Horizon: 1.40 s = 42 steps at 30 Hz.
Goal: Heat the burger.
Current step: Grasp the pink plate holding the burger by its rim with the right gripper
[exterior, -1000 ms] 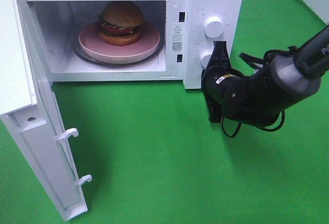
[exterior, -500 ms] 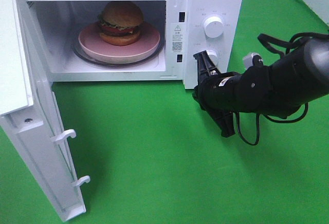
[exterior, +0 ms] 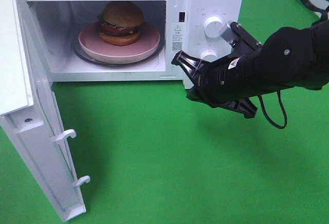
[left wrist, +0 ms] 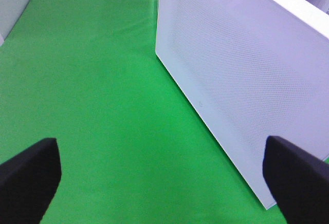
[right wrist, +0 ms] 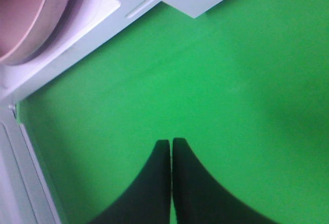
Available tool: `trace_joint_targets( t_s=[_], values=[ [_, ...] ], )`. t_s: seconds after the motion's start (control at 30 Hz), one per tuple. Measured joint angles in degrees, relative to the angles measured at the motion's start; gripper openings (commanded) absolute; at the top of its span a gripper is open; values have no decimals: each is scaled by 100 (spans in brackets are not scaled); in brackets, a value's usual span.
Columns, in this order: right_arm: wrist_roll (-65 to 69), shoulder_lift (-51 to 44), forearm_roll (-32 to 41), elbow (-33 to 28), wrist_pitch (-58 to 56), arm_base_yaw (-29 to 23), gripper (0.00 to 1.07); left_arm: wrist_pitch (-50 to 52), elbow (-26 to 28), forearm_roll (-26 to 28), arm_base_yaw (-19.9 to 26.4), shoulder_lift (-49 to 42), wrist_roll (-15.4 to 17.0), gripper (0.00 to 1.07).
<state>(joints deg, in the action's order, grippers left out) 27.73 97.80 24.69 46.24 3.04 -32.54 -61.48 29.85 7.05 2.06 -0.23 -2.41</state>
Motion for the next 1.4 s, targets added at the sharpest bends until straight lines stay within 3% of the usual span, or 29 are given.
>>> trace_joint_targets(
  t_s=[0.17,0.37,0.47,0.6,0.87,1.4],
  values=[
    [-510,-120,-11,63,-487,0,0,0,0,0,0,0,0,100],
    [-1874,-149,-309,630,-2023,0,0,0,0,0,0,0,0,100],
    [-2011,-149,-413,722,-2223,0,0,0,0,0,0,0,0,100],
    [-2773,-160,-1112,1220,-3231,0,0,0,0,0,0,0,0,100],
    [-4337,-160,-1902,1788,-4217,0,0,0,0,0,0,0,0,100],
    [-9167,-166,-2865,2063,-4251,0,4,0,0,0,0,0,0,100]
  ],
)
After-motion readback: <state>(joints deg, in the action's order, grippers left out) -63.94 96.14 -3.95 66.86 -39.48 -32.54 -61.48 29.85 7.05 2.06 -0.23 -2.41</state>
